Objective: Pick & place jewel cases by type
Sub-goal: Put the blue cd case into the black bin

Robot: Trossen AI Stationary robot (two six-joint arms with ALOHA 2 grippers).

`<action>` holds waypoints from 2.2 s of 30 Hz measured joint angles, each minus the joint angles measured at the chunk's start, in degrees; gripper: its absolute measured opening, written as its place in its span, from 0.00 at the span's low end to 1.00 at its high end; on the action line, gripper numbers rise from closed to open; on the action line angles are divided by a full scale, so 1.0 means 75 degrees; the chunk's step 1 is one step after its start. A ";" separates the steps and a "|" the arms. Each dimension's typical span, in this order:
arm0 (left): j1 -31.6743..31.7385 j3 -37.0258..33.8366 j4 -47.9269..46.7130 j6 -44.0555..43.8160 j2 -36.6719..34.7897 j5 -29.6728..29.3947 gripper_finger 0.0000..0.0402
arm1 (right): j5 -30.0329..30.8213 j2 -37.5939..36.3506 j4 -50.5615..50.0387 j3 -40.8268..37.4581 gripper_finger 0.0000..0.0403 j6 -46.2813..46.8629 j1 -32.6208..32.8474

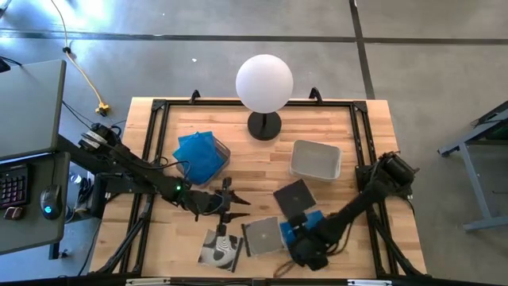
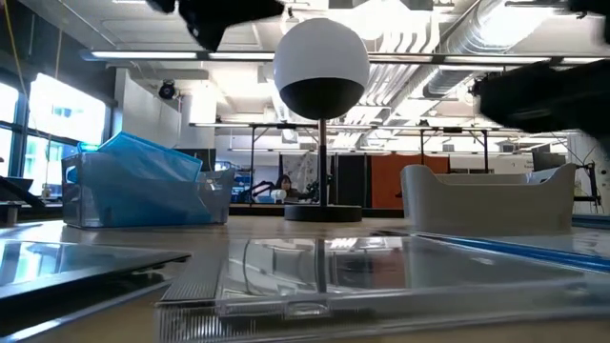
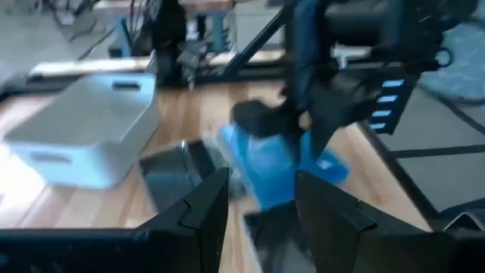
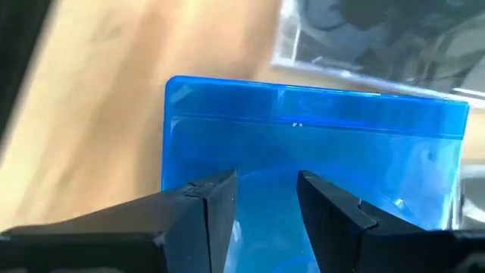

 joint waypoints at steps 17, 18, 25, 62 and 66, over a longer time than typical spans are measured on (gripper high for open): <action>0.0003 0.1517 -0.0738 0.1852 0.1739 0.0238 0.36 | -0.0034 -0.1494 -0.0575 -0.0015 0.34 0.0804 -0.0177; 0.0003 0.1789 -0.0925 0.1958 0.1993 0.0109 0.36 | -0.0033 -0.1551 -0.0731 -0.0015 0.34 0.1051 -0.0103; 0.0421 0.3969 -0.3551 0.2191 0.3369 0.0497 0.37 | -0.0041 -0.1645 -0.2063 -0.0146 0.34 0.2924 0.0426; 0.1105 0.6555 -0.5413 0.2979 0.5327 0.2067 0.37 | 0.0364 -0.2542 0.0708 -0.3174 0.34 0.2858 0.0742; 0.1138 0.6552 -0.5187 0.3220 0.5327 0.1888 0.37 | 0.0364 -0.2588 0.0377 -0.3311 0.34 0.3132 0.0715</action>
